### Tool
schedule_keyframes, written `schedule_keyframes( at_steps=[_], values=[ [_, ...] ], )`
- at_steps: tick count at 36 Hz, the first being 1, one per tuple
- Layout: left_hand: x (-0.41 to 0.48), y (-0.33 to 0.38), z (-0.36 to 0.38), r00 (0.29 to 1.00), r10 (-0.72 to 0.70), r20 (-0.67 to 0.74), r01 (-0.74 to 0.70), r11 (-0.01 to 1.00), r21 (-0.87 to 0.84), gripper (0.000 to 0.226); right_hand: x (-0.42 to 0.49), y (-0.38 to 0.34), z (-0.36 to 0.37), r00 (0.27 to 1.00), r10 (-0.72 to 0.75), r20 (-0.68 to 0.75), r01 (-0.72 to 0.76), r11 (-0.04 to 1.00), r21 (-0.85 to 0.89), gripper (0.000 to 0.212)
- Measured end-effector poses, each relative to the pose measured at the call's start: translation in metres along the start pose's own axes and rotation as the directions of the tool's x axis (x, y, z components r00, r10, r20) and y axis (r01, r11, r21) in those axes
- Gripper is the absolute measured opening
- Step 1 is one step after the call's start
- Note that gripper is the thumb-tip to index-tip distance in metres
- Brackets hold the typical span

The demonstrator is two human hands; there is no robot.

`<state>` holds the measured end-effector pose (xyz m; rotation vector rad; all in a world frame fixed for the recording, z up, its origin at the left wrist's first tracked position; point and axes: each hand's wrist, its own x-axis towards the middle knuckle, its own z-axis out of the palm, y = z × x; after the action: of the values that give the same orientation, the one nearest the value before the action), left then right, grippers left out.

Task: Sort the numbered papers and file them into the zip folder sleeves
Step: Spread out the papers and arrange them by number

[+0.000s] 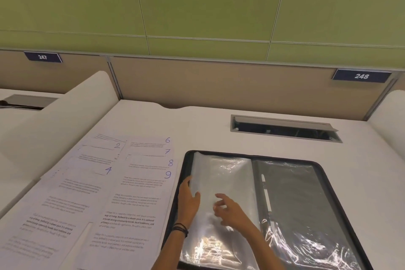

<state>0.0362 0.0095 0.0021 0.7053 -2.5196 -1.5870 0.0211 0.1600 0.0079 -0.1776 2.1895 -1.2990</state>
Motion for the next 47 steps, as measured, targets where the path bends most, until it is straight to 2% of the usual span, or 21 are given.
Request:
schedule_keyframes(
  at_steps=[3, 6, 10, 13, 16, 20, 23, 25, 28, 31, 33, 37, 42, 44, 47],
  values=[
    [0.003, -0.005, -0.010, 0.992, -0.091, 0.084, 0.092, 0.996, -0.003, 0.065, 0.000, 0.001, 0.002, 1.000, -0.005, -0.017, 0.005, 1.000, 0.016, 0.040],
    [0.004, -0.008, -0.015, 0.985, -0.100, 0.141, 0.097, 0.995, 0.023, 0.068, -0.002, -0.001, 0.001, 1.000, 0.007, -0.016, -0.006, 0.999, 0.046, 0.038],
    [-0.001, 0.002, -0.018, 0.976, -0.041, 0.214, 0.049, 0.998, -0.034, 0.054, -0.005, -0.007, 0.001, 1.000, -0.002, 0.019, 0.001, 0.999, 0.052, 0.040],
    [-0.008, 0.016, -0.014, 0.955, 0.067, 0.290, -0.035, 0.993, -0.113, 0.029, -0.006, -0.012, 0.001, 0.998, 0.000, 0.056, -0.003, 0.998, 0.055, 0.045],
    [-0.012, 0.022, -0.007, 0.937, 0.140, 0.319, -0.089, 0.981, -0.170, 0.030, -0.004, -0.014, -0.001, 0.998, 0.013, 0.064, -0.018, 0.996, 0.082, 0.053],
    [-0.011, 0.021, 0.001, 0.932, 0.126, 0.340, -0.069, 0.982, -0.173, 0.025, -0.004, -0.014, -0.004, 0.999, -0.003, 0.040, 0.000, 0.997, 0.072, 0.061],
    [-0.010, 0.017, 0.005, 0.920, 0.099, 0.378, -0.049, 0.989, -0.139, 0.020, -0.002, -0.011, -0.007, 1.000, -0.006, -0.011, 0.006, 0.999, 0.041, 0.041],
    [-0.008, 0.014, 0.007, 0.917, 0.127, 0.377, -0.083, 0.988, -0.131, 0.018, 0.000, -0.005, -0.012, 0.998, 0.022, -0.067, -0.020, 1.000, 0.024, 0.036],
    [-0.005, 0.009, 0.010, 0.930, 0.177, 0.321, -0.135, 0.980, -0.149, 0.019, 0.000, 0.002, -0.019, 0.989, 0.077, -0.129, -0.079, 0.997, -0.010, 0.035],
    [-0.003, 0.003, 0.017, 0.950, 0.171, 0.261, -0.138, 0.980, -0.141, 0.024, -0.006, 0.001, -0.028, 0.983, 0.067, -0.170, -0.074, 0.997, -0.033, 0.015],
    [-0.002, -0.002, 0.023, 0.961, 0.162, 0.225, -0.142, 0.984, -0.104, 0.028, -0.008, 0.004, -0.035, 0.974, 0.042, -0.224, -0.056, 0.997, -0.056, 0.021],
    [0.000, -0.014, 0.037, 0.976, 0.146, 0.159, -0.162, 0.983, 0.090, 0.036, -0.014, 0.015, -0.053, 0.955, 0.069, -0.288, -0.099, 0.991, -0.090, 0.022],
    [-0.005, -0.038, 0.052, 0.938, 0.294, 0.181, -0.342, 0.869, 0.358, 0.045, -0.022, 0.029, -0.084, 0.919, 0.074, -0.387, -0.127, 0.985, -0.115, 0.019],
    [-0.005, -0.044, 0.056, 0.934, 0.296, 0.200, -0.353, 0.849, 0.393, 0.053, -0.026, 0.039, -0.098, 0.896, 0.084, -0.436, -0.146, 0.983, -0.109, 0.021],
    [-0.002, -0.045, 0.059, 0.932, 0.295, 0.208, -0.358, 0.830, 0.427, 0.050, -0.035, 0.055, -0.117, 0.863, 0.105, -0.494, -0.163, 0.984, -0.075, 0.023]
  ],
)
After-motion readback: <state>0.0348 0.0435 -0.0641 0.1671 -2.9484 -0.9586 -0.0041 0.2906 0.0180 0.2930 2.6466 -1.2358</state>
